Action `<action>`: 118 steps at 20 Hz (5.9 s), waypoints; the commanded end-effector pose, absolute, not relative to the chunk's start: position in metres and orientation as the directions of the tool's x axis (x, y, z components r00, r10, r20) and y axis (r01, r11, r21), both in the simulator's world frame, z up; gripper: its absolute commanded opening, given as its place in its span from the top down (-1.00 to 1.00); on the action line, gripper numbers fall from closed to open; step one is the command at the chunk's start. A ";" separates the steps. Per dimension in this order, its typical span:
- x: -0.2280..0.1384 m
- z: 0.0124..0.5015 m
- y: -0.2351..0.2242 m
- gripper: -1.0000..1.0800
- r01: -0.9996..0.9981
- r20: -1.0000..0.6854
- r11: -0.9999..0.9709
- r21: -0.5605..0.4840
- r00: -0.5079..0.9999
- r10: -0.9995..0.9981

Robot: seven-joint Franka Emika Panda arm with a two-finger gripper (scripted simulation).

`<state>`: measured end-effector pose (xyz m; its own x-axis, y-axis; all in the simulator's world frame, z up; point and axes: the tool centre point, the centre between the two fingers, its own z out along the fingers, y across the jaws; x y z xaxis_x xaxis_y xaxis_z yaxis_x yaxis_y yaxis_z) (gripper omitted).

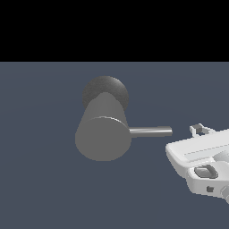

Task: Turn on the faucet by rotating a designated handle.

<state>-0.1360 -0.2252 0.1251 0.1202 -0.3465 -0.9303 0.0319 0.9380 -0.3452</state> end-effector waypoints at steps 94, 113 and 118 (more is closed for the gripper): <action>-0.144 0.179 -0.123 1.00 -0.049 -1.000 0.999 -0.008 -0.009 -0.009; -0.146 0.208 -0.106 1.00 -0.043 -1.000 0.999 -0.006 -0.026 -0.007; -0.146 0.222 -0.096 1.00 -0.046 -1.000 0.999 -0.007 -0.018 -0.007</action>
